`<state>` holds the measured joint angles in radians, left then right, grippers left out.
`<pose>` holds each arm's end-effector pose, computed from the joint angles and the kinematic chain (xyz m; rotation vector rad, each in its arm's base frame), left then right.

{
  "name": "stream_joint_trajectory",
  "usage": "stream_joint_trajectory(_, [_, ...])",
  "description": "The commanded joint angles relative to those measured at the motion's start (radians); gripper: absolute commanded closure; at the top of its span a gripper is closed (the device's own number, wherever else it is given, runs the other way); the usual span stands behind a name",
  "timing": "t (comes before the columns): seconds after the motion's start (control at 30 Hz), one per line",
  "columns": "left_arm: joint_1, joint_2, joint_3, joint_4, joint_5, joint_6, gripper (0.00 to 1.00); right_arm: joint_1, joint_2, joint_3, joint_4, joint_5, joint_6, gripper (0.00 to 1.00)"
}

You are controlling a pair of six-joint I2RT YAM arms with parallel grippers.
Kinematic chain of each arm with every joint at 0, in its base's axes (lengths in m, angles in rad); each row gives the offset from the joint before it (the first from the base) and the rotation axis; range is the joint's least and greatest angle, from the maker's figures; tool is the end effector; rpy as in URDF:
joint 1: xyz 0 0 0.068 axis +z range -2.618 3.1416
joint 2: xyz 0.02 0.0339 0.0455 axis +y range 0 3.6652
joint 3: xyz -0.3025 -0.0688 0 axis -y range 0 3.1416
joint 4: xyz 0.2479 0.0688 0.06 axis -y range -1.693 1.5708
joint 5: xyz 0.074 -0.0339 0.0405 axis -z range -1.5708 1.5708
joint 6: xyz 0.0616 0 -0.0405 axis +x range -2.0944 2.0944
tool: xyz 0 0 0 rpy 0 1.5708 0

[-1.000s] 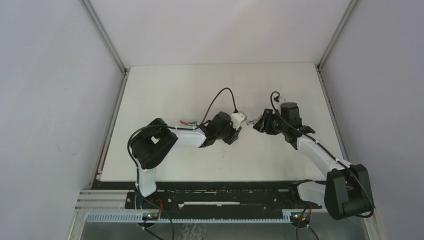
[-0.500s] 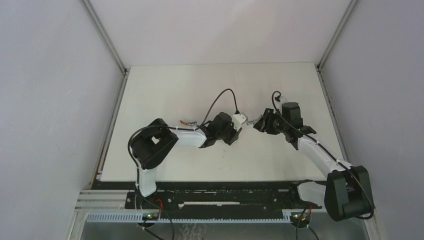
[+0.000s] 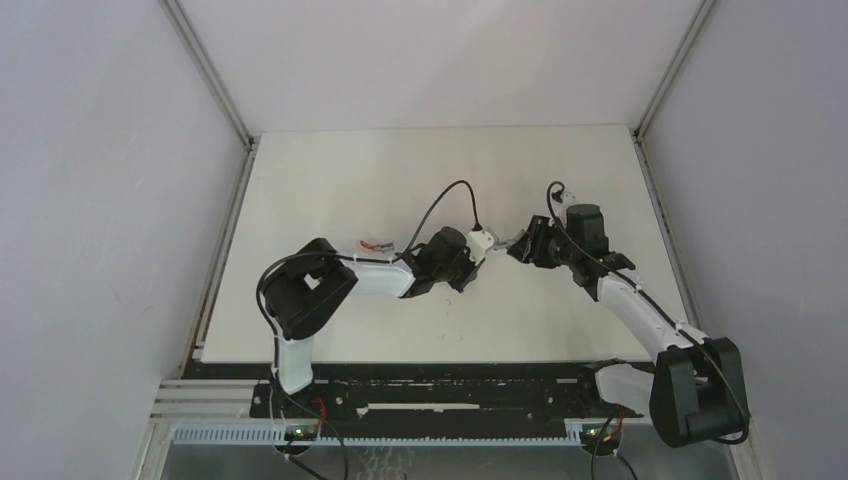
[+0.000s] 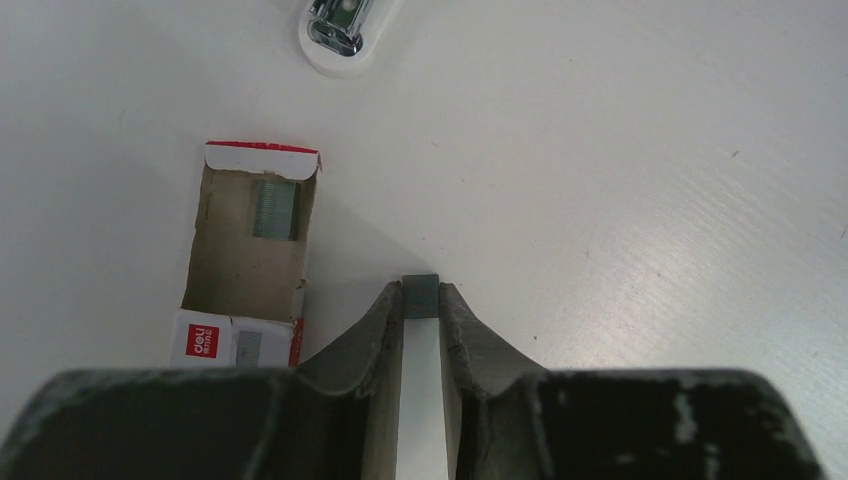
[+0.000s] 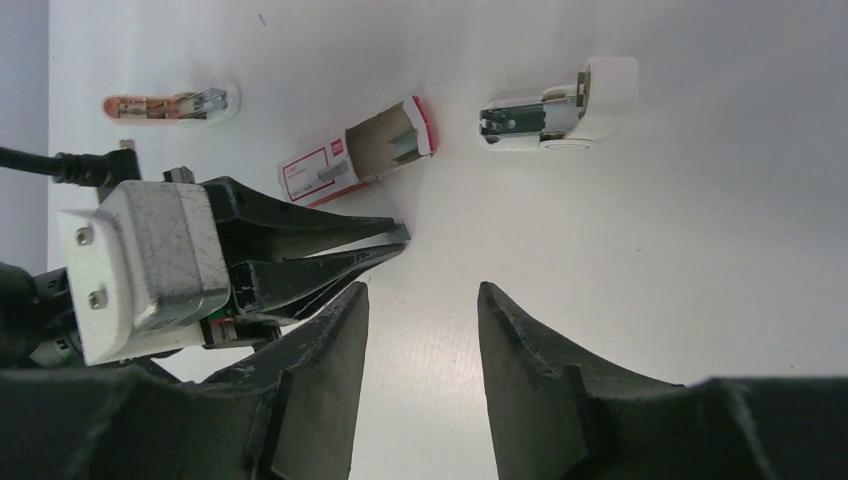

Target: Load the staples into the stapler

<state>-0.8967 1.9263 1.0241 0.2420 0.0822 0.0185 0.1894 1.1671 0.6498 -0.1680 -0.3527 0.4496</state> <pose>0.2663 -0.3414 0.1567 1.0528 2.0334 -0.5617 0.2399 0.0677 0.2378 0.1059 2.3093 0.7328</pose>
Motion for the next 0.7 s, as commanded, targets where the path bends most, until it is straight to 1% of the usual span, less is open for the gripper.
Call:
stream_joint_trajectory(0.0, [-0.005, -0.047, -0.006, 0.004, 0.026, -0.044, 0.79, -0.009, -0.056, 0.002, 0.041, -0.050, 0.007, 0.56])
stream_joint_trajectory(0.27, [0.001, -0.235, -0.139, 0.097, 0.089, -0.243, 0.80, -0.023, -0.179, -0.015, 0.041, -0.178, 0.026, 0.54])
stream_joint_trajectory(0.43, [0.048, -0.401, -0.262, 0.187, 0.181, -0.406, 0.81, -0.030, -0.281, -0.054, 0.098, -0.288, 0.072, 0.51])
stream_joint_trajectory(0.57, [0.088, -0.549, -0.359, 0.287, 0.282, -0.530, 0.81, -0.030, -0.349, -0.094, 0.224, -0.422, 0.151, 0.45])
stream_joint_trajectory(0.67, [0.109, -0.662, -0.408, 0.364, 0.350, -0.606, 0.81, -0.025, -0.380, -0.134, 0.412, -0.518, 0.257, 0.39])
